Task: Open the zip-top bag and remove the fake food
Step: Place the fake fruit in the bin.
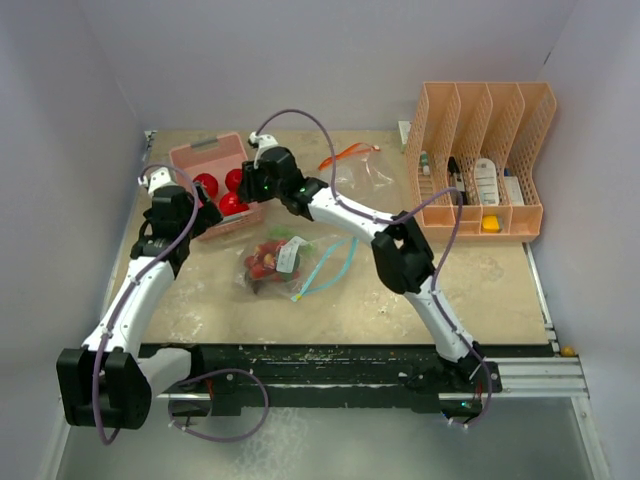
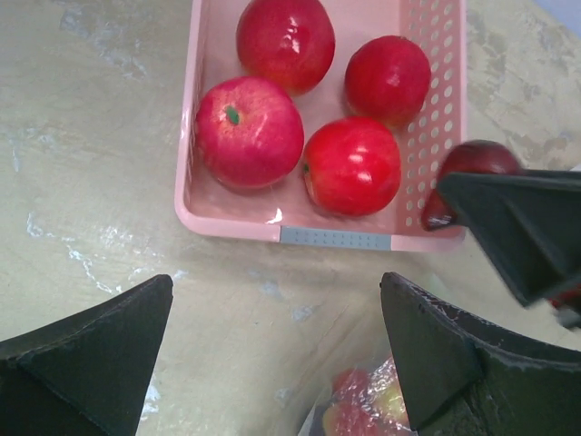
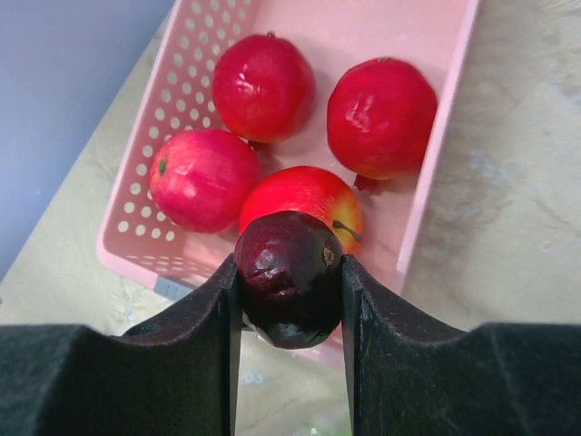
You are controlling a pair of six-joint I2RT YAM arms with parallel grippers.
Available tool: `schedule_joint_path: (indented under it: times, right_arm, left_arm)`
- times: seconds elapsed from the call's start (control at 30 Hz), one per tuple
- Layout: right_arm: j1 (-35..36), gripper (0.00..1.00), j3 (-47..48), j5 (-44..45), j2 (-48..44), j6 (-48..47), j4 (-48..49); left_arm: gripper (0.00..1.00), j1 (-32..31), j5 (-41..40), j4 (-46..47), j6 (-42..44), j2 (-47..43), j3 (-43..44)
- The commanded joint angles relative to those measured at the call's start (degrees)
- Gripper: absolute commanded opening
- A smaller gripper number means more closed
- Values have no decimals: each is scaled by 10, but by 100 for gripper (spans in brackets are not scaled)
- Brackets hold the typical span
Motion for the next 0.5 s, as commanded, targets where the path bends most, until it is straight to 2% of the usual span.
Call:
schedule_joint_path:
  times: [0.0, 0.03, 0.13, 0.23, 0.33, 0.47]
  right_arm:
    - [0, 16, 79, -38, 48, -13, -29]
    - [1, 24, 87, -50, 54, -13, -26]
    - [5, 57, 89, -67, 54, -25, -19]
    - [6, 77, 50, -56, 23, -38, 2]
    - [5, 84, 13, -47, -18, -54, 12]
    - [5, 86, -79, -24, -107, -64, 82]
  left_arm:
    - [99, 0, 9, -9, -7, -22, 10]
    - [99, 0, 12, -9, -6, -25, 11]
    - [99, 0, 14, -10, -5, -31, 11]
    - [99, 0, 17, -15, -5, -32, 13]
    - [99, 0, 25, -13, -6, -32, 11]
    - [99, 0, 32, -9, -9, -36, 9]
